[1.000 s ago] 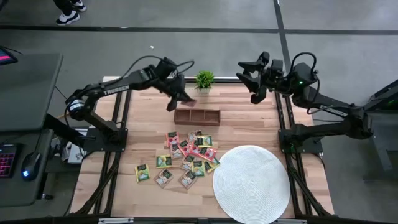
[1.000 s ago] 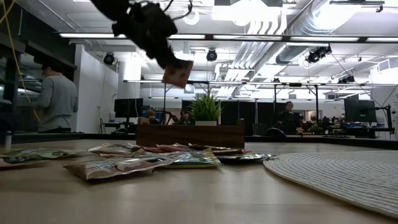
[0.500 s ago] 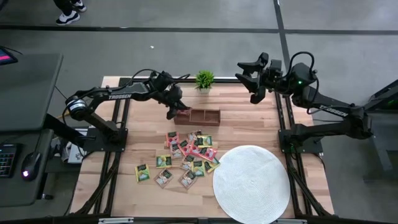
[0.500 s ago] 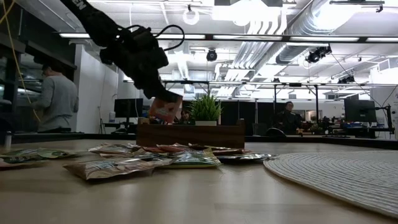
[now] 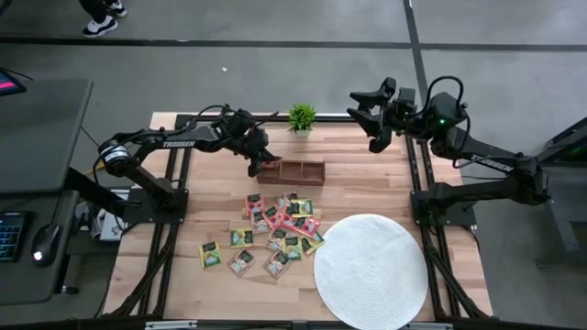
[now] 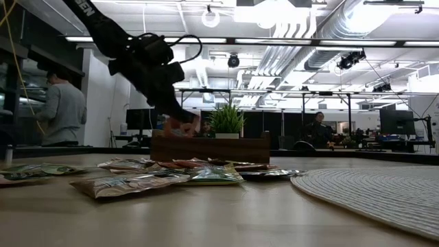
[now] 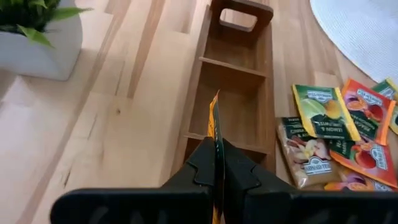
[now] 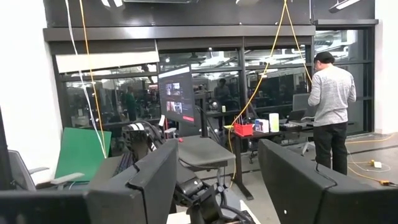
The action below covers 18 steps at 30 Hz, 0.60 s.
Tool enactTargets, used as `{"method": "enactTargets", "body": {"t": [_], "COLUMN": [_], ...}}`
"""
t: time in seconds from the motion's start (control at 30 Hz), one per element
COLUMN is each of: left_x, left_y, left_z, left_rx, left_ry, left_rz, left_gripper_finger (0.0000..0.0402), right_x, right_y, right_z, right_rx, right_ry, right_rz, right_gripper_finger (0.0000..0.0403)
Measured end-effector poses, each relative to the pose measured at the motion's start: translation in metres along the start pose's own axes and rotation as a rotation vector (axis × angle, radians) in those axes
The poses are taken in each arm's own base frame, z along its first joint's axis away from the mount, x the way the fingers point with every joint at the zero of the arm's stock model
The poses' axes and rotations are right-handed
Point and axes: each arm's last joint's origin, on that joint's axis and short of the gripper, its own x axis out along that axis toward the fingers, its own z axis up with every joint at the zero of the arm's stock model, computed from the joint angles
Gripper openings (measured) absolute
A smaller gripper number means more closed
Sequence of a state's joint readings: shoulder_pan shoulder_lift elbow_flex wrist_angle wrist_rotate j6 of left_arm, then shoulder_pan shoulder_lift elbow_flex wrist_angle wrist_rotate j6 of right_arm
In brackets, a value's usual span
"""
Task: Pick & Place Tea
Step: Put the orange tea bag into the left section of the wooden organizer, then put the yellow tea bag into the middle section of the wooden organizer
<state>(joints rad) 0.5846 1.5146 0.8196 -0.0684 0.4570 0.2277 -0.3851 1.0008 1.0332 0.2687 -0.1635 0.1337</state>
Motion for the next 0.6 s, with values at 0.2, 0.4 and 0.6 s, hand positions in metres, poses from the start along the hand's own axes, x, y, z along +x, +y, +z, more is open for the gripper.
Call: {"method": "enactTargets", "body": {"t": [0.2,0.4,0.6], "left_x": [0.002,0.0016,0.0003], "left_y": [0.001,0.0031,0.0048], "left_z": [-0.0001,-0.0002,-0.0006], "left_rx": [-0.029,-0.031,-0.038], "left_ry": [-0.006,-0.001,-0.009], "left_rz": [0.001,0.043,0.013], "left_gripper_finger": [0.0005,0.005,0.0125], "right_x": [0.0,0.0,0.0], "right_y": [0.0,-0.0001,-0.0003], "right_z": [-0.0001,-0.0008,-0.0029], "right_rx": [0.0,0.002,0.025], "right_ry": [0.001,0.009,0.03], "right_rz": [0.0,-0.001,-0.001], "right_gripper_finger": [0.0216,0.022,0.022]}}
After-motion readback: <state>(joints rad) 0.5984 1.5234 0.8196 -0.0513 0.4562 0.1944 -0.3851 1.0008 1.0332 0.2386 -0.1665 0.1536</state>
